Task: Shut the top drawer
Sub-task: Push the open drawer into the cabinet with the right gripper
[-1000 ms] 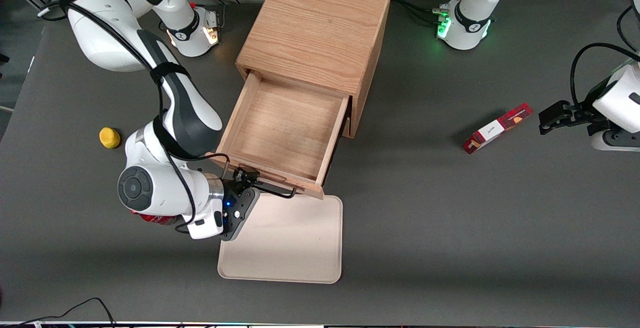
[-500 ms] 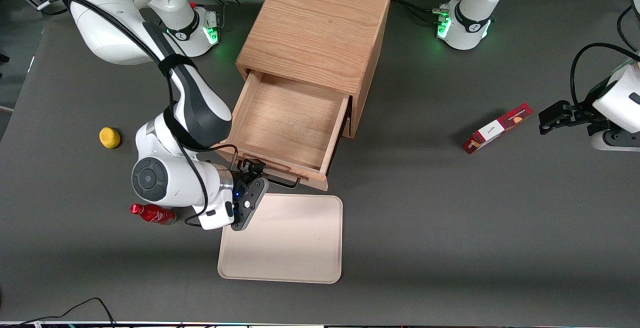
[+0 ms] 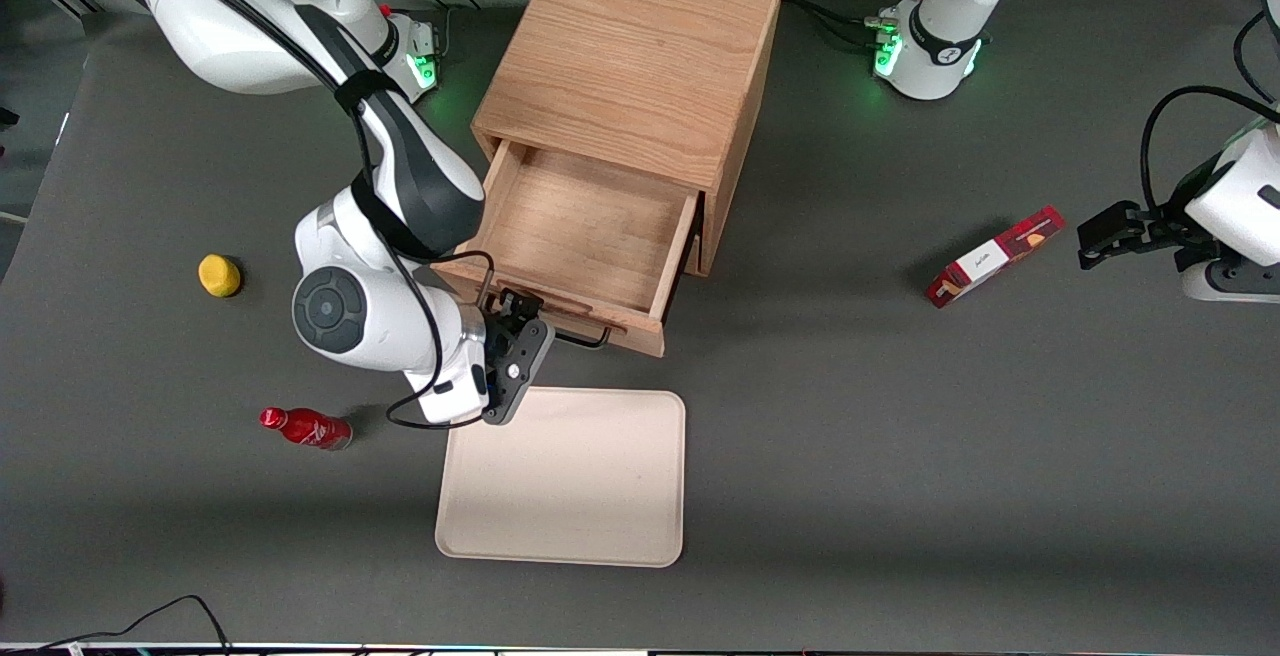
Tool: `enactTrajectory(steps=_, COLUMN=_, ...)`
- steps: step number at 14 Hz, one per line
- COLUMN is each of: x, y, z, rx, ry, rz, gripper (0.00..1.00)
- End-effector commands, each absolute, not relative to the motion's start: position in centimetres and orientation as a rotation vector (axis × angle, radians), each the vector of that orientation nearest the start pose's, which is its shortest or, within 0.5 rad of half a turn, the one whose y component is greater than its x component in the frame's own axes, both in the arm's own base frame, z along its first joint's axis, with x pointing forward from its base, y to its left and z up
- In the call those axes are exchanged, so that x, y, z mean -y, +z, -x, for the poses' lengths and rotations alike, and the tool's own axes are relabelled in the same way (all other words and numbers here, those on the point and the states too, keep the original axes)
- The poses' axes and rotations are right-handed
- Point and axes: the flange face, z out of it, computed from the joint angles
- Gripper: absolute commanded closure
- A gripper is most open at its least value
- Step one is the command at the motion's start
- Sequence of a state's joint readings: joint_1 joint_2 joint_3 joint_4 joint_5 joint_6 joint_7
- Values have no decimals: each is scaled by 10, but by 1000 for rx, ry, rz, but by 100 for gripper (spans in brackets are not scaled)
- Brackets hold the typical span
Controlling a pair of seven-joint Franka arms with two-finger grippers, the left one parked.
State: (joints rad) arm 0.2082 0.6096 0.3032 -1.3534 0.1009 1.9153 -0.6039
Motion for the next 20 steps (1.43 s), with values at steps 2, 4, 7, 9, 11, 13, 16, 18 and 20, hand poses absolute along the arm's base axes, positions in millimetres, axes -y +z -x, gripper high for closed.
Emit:
enactTrajectory(steps=2, x=-329, y=386, z=-614, rx=1408, ry=22, rz=2524, gripper=0)
enactTrajectory(steps=4, x=-336, y=388, z=-604, rx=1423, ry=19, rz=2520, gripper=0)
enactTrajectory(steps=7, x=-343, y=388, z=-589, rx=1445, ry=15, rz=2518, gripper=0)
enactTrajectory(steps=9, x=-345, y=390, z=-581, rx=1450, ry=17, rz=2523, gripper=0)
enactTrajectory(steps=11, x=-356, y=390, z=-568, rx=1469, ry=30, rz=2508, gripper=0)
enactTrajectory(steps=13, x=-358, y=390, z=-560, rx=1466, ry=42, rz=2512, gripper=0)
enactTrajectory(steps=16, x=-364, y=394, z=-549, rx=1477, ry=50, rz=2507, gripper=0)
enactTrajectory(steps=18, x=-369, y=394, z=-539, rx=1480, ry=57, rz=2506, gripper=0)
enactTrajectory(steps=20, x=-371, y=393, z=-533, rx=1472, ry=70, rz=2514, gripper=0)
